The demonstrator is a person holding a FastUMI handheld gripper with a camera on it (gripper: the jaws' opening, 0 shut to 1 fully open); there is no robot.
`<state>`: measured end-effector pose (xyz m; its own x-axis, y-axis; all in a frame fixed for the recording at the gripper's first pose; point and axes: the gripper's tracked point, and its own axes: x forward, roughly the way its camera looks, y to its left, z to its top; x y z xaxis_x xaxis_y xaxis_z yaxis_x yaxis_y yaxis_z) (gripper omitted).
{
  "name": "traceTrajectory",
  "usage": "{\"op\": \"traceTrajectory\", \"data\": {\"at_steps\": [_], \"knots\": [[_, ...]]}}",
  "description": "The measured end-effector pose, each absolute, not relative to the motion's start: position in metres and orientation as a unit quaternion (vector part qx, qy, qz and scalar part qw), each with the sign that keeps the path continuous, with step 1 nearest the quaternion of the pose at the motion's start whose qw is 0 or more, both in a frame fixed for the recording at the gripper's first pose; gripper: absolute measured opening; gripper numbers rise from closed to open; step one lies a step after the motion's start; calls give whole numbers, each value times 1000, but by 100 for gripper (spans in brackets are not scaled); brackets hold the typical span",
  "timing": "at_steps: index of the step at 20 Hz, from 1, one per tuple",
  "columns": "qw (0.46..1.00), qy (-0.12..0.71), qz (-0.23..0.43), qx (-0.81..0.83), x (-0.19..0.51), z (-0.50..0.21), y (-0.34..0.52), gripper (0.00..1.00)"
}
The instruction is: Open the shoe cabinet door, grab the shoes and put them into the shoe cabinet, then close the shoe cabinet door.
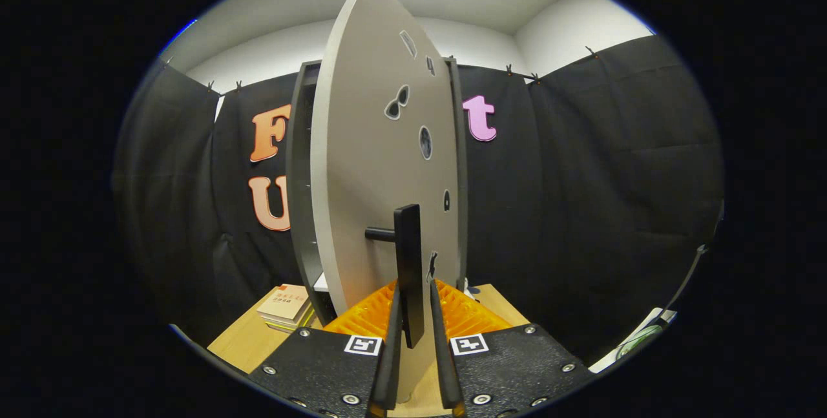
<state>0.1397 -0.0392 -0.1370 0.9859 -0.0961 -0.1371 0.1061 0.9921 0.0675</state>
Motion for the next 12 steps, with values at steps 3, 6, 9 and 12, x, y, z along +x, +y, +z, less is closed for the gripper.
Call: {"op": "traceTrajectory", "data": {"at_steps": [3,6,9,12], "knots": [[995,68,-63,38,132,-138,-64,25],[994,63,-79,36,125,-140,-103,25],[995,45,-84,26,125,-133,-138,25],[994,48,-88,38,124,-140,-167,22]]}}
